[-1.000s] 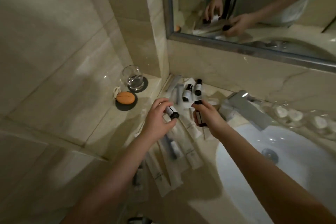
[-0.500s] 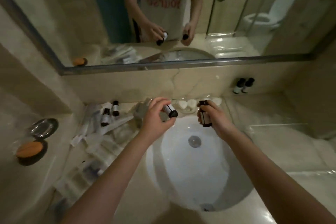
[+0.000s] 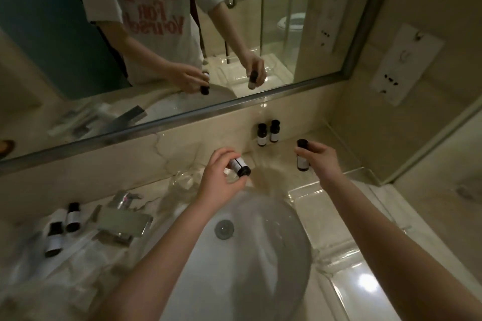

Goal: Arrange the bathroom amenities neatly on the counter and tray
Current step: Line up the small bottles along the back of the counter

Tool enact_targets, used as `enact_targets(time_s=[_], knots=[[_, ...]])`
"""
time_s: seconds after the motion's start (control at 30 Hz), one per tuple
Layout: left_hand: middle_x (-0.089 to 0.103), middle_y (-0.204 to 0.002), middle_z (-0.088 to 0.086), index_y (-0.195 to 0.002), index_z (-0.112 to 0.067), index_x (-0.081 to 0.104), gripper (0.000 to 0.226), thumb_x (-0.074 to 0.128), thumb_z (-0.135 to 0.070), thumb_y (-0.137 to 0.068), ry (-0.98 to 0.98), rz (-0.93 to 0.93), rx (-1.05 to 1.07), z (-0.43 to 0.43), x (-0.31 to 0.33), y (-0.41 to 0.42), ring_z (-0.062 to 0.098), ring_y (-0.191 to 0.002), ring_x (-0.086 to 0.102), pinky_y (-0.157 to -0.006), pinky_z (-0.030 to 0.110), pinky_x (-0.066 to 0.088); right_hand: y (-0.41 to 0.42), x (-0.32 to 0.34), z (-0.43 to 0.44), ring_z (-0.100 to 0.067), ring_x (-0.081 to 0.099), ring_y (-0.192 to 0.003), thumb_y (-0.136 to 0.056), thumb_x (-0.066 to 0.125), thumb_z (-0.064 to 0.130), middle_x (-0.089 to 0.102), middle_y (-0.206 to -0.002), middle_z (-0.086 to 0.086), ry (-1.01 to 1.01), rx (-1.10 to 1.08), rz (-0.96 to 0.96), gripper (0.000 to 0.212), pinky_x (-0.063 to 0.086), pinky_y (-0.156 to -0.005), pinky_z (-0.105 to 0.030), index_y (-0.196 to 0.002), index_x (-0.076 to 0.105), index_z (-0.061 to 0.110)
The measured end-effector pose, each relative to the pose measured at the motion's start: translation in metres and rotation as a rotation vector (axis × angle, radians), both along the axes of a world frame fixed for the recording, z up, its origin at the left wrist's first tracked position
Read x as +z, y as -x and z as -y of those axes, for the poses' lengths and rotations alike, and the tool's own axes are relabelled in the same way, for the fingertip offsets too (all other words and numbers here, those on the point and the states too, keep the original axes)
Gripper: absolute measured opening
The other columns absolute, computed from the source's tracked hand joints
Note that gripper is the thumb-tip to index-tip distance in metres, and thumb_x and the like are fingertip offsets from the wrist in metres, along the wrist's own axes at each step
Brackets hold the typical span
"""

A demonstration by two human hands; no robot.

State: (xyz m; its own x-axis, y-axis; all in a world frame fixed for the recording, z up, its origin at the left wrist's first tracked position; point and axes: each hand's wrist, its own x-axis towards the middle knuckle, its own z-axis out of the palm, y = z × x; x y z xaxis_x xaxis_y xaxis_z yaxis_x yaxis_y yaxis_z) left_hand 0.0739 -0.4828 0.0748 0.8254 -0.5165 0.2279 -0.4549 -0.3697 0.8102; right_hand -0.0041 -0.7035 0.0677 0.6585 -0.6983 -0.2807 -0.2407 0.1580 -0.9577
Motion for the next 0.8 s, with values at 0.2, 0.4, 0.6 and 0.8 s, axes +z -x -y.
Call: enact_targets(time_s=[0.2,0.4,0.6,0.8], knots=[[0.048,-0.118,-0.004,-0.107,-0.006,0.064,0.042,0.077,0.0,-0.067,-0.022,-0.016,-0.011,0.03,-0.015,-0.019,-0.006,-0.101,0.048,-0.074,-0.003,0.035,-0.042,-0.026,0.047,-0.016,0.059,-0.095,-0.079,0.072,0.014,0.064,-0.102,-0.002,0.016,-0.059,-0.022,0.042,0.043,-0.077,-0.024,-0.119,0.063,0.008],[0.05,-0.12,0.0,-0.108,-0.005,0.063,0.043,0.075,0.001,-0.067,-0.066,-0.007,-0.002,0.046,-0.02,-0.036,0.002,-0.1,0.05,-0.075,-0.004,0.034,-0.092,-0.04,0.062,-0.015,0.059,-0.09,-0.081,0.069,0.01,0.064,-0.099,-0.002,0.071,0.039,-0.013,0.034,0.049,-0.079,-0.024,-0.114,0.065,0.009],[0.048,-0.119,-0.002,-0.108,-0.004,0.063,0.043,0.074,0.002,-0.067,-0.078,0.0,-0.002,0.051,-0.022,-0.043,0.007,-0.102,0.05,-0.075,-0.004,0.035,-0.103,-0.057,0.069,-0.014,0.06,-0.092,-0.078,0.071,0.008,0.065,-0.102,-0.002,0.098,0.086,-0.019,0.037,0.046,-0.075,-0.02,-0.115,0.064,0.009],[0.047,-0.119,-0.006,-0.11,-0.009,0.063,0.044,0.075,-0.001,-0.068,-0.096,-0.022,-0.007,0.051,-0.03,-0.041,-0.008,-0.104,0.046,-0.078,-0.004,0.034,-0.093,-0.073,0.075,-0.024,0.06,-0.105,-0.077,0.071,0.011,0.063,-0.115,-0.009,0.377,0.226,-0.203,0.046,0.048,-0.088,-0.034,-0.121,0.057,0.013]])
